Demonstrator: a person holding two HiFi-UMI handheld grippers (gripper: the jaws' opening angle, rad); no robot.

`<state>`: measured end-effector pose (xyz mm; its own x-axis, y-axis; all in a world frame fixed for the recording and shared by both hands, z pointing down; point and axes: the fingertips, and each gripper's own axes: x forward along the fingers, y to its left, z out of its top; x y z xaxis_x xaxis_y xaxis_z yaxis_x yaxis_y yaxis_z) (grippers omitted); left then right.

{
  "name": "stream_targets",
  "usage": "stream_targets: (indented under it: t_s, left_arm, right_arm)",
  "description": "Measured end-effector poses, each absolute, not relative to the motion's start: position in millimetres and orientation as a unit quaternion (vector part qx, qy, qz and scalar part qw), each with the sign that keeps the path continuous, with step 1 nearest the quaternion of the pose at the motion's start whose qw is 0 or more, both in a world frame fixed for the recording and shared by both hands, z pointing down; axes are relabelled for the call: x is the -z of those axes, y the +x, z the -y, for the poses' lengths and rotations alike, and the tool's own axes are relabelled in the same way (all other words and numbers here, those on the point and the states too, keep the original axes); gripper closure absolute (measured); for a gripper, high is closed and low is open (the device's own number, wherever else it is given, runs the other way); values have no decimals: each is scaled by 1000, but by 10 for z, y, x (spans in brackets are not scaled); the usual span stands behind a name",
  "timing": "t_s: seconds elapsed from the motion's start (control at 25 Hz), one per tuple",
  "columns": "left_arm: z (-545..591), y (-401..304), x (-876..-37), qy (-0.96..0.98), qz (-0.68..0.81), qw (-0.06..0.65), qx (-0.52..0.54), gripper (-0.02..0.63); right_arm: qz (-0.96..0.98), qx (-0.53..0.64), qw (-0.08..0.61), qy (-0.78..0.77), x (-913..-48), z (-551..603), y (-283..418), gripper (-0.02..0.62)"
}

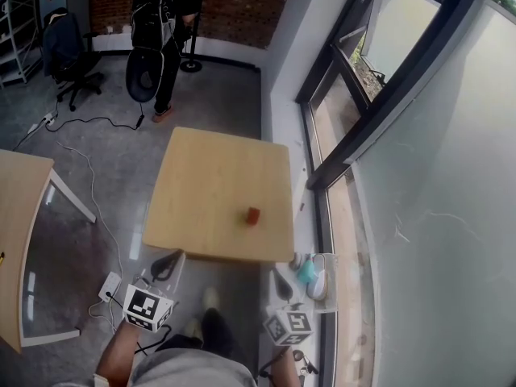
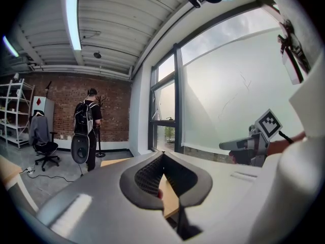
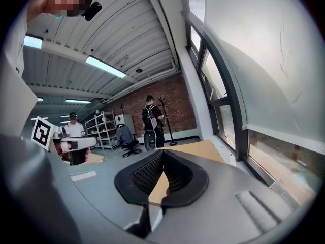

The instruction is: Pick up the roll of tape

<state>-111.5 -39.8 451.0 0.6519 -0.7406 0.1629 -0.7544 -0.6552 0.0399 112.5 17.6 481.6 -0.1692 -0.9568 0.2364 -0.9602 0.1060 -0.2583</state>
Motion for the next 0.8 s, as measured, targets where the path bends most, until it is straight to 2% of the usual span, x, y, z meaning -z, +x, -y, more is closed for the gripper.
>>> stream_targets:
  t_s: [0.32,0.8]
  left_arm:
    - [924,-805,-4760,901,421,70,-79,606]
    - [1363,-381,-5374,896,416,103,-120,606]
  right_arm:
    - [750,-202,21,630,-5197,324,1447,581]
    - [762,-231,46,603,-5758,909,1581,581]
